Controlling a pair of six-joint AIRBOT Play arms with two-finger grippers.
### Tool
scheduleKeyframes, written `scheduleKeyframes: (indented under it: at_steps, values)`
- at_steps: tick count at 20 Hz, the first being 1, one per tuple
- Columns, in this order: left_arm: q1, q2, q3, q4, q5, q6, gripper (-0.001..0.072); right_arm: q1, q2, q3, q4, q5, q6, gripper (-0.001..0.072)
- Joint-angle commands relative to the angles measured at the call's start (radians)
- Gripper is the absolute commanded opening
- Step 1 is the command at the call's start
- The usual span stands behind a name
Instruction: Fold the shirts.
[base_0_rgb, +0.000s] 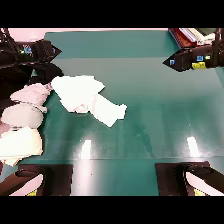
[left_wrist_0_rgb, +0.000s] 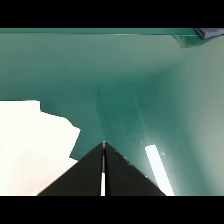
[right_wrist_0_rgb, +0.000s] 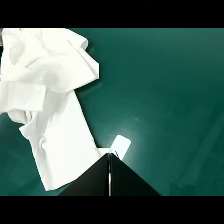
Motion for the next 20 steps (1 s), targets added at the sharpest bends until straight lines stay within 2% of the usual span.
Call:
scheduleKeyframes:
  at_steps: [1, 3, 4, 5, 6, 10, 16, 20]
  values:
    - [0.000, 0.000, 0.000, -0.007, 0.000, -0.001, 0.0029, 0.001, 0.000, 0.000, 0.000, 0.000, 0.000, 0.0015]
    - [0.000, -0.006, 0.000, 0.000, 0.039, 0.002, 0.0032, 0.001, 0.000, 0.000, 0.001, 0.000, 0.000, 0.0014]
    - [0.000, -0.016, 0.000, 0.003, 0.045, 0.026, 0.0223, 0.001, 0.000, 0.000, 0.002, 0.000, 0.000, 0.0015]
    - [0.000, -0.035, 0.000, 0.003, 0.035, 0.056, 0.0595, 0.001, 0.000, 0.000, 0.002, 0.000, 0.000, 0.0014]
    - [0.000, -0.063, -0.001, 0.003, -0.007, 0.056, 0.0677, 0.001, 0.000, 0.000, 0.001, 0.000, 0.000, 0.0015]
    - [0.000, -0.216, -0.065, 0.009, -0.135, 0.089, 0.0673, 0.001, -0.001, 0.000, 0.002, 0.000, 0.000, 0.0015]
    - [-0.002, -0.406, -0.186, 0.018, -0.131, 0.149, 0.0673, 0.001, 0.000, 0.000, 0.002, 0.002, 0.000, 0.0015]
    - [-0.002, -0.418, -0.186, 0.018, -0.101, 0.157, 0.0671, 0.001, 0.000, 0.000, 0.002, 0.002, 0.000, 0.0014]
